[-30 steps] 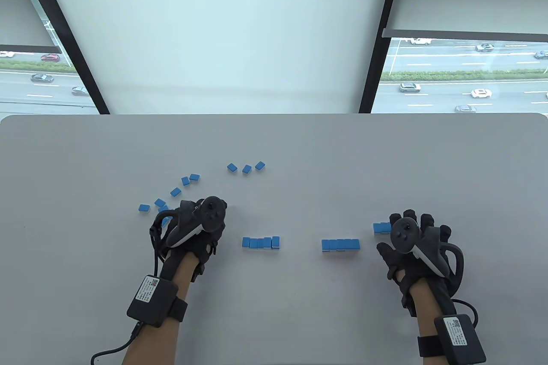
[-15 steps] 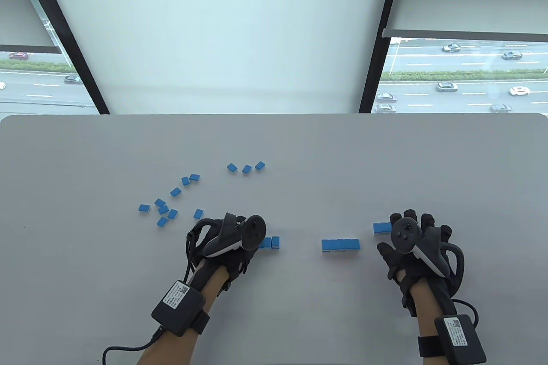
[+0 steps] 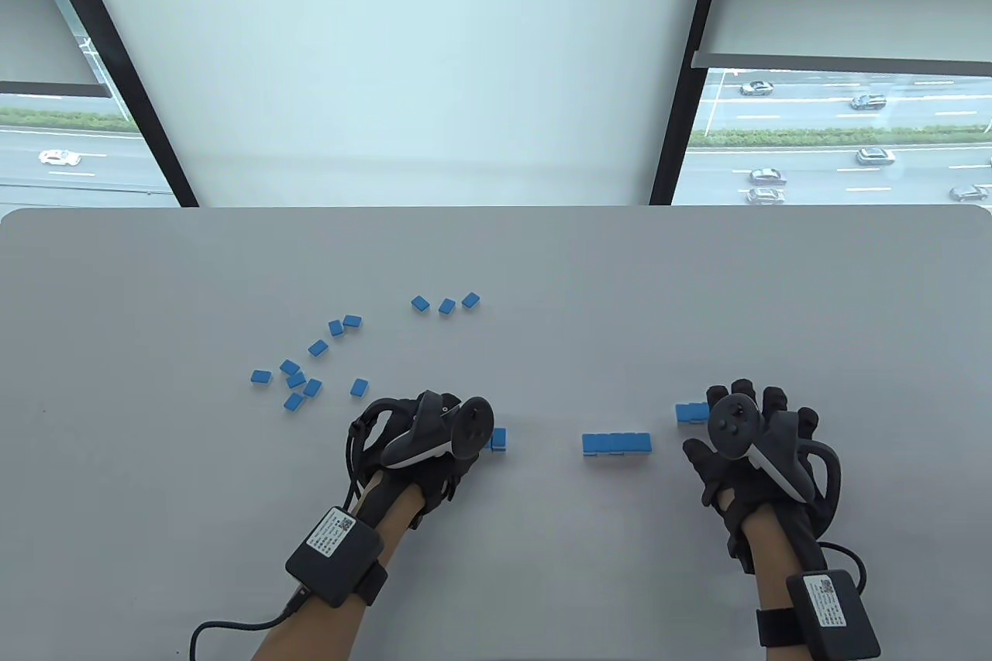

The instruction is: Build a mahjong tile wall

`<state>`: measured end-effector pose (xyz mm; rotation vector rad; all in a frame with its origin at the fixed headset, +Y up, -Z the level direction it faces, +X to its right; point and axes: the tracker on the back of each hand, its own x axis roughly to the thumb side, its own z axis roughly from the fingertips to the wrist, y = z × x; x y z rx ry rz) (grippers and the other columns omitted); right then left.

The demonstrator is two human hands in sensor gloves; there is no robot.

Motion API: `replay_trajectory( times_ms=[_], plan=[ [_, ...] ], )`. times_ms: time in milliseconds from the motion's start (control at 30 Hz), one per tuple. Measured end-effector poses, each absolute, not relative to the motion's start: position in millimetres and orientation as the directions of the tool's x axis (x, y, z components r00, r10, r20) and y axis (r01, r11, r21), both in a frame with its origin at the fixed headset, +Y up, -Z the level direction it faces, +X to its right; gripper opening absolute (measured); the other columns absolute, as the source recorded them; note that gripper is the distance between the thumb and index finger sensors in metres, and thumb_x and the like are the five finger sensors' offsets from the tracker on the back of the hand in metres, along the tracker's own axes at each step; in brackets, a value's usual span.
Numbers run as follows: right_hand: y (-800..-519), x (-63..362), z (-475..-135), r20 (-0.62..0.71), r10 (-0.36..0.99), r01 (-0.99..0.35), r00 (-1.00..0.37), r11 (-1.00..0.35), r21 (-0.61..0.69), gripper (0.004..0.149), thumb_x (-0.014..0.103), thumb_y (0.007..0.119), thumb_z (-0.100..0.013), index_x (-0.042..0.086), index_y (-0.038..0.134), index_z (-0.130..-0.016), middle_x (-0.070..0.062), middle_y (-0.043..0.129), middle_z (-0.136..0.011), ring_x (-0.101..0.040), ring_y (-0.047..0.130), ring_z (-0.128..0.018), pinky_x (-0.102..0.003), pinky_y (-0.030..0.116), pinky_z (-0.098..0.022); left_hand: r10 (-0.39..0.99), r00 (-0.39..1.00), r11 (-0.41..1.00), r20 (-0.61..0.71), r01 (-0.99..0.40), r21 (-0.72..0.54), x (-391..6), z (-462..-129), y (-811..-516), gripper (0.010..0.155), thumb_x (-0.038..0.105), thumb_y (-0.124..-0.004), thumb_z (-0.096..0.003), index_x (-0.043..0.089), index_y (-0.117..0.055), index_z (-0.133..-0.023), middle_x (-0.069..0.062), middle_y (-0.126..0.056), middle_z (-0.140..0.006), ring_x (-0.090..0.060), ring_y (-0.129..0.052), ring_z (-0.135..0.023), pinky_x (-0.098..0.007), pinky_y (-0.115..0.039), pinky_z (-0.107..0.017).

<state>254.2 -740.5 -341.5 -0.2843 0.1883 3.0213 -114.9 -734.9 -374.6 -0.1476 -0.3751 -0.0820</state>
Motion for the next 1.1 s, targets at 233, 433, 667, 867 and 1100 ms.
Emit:
replay_trajectory(
  times_ms=[233, 433, 667, 867, 1100],
  plan=[
    [-740, 255, -342, -0.192, 0.095, -0.117, -0.977, -0.987, 0.107, 0.079, 0.062, 0.069, -0.041, 0.033, 0.035, -0.106, 0.001, 0.023, -0.115, -0.040, 0.017, -0.102, -0.064, 0.011, -0.065, 0.060, 0.965, 0.997, 0.255, -0.046, -0.062, -166, -390, -689, 0.068, 0.051, -0.088, -0.0394, 0.034, -0.066, -0.102, 0.003, -0.076, -0.099, -0.025, -0.083, -0.081, -0.055, -0.070, -0.065],
    [-740, 256, -342, -0.189, 0.099, -0.120, -0.977, -0.987, 0.104, 0.079, 0.062, 0.069, -0.041, 0.033, 0.035, -0.106, 0.001, 0.023, -0.115, -0.040, 0.017, -0.102, -0.065, 0.011, -0.065, 0.026, 0.997, 1.000, 0.074, -0.025, -0.012, -222, -405, -691, 0.062, 0.048, -0.088, -0.0407, 0.037, -0.070, -0.100, 0.004, -0.078, -0.101, -0.025, -0.085, -0.080, -0.054, -0.071, -0.064],
    [-740, 255, -341, -0.190, 0.093, -0.115, -0.977, -0.988, 0.108, 0.079, 0.062, 0.069, -0.041, 0.033, 0.035, -0.106, 0.001, 0.024, -0.115, -0.040, 0.017, -0.102, -0.064, 0.011, -0.065, -0.109, 0.994, 0.986, 0.028, 0.112, -0.123, -232, -418, -729, 0.066, 0.042, -0.092, -0.0398, 0.045, -0.066, -0.100, 0.007, -0.072, -0.107, -0.030, -0.072, -0.091, -0.056, -0.063, -0.069],
    [-740, 256, -341, -0.192, 0.091, -0.114, -0.977, -0.987, 0.113, 0.079, 0.062, 0.069, -0.041, 0.033, 0.035, -0.106, 0.001, 0.024, -0.115, -0.040, 0.017, -0.102, -0.064, 0.011, -0.065, -0.171, 0.985, 0.971, 0.004, 0.169, -0.171, -229, -424, -742, 0.064, 0.037, -0.090, -0.0415, 0.045, -0.066, -0.100, 0.006, -0.072, -0.107, -0.030, -0.071, -0.091, -0.056, -0.062, -0.069],
    [-740, 256, -341, -0.194, 0.093, -0.117, -0.977, -0.987, 0.113, 0.079, 0.062, 0.069, -0.041, 0.033, 0.035, -0.106, 0.001, 0.024, -0.115, -0.040, 0.017, -0.102, -0.064, 0.011, -0.065, -0.202, 0.979, 0.967, -0.007, 0.199, -0.162, -230, -428, -747, 0.056, 0.040, -0.089, -0.0411, 0.042, -0.074, -0.095, 0.008, -0.084, -0.095, -0.027, -0.079, -0.084, -0.053, -0.066, -0.067]
  ],
)
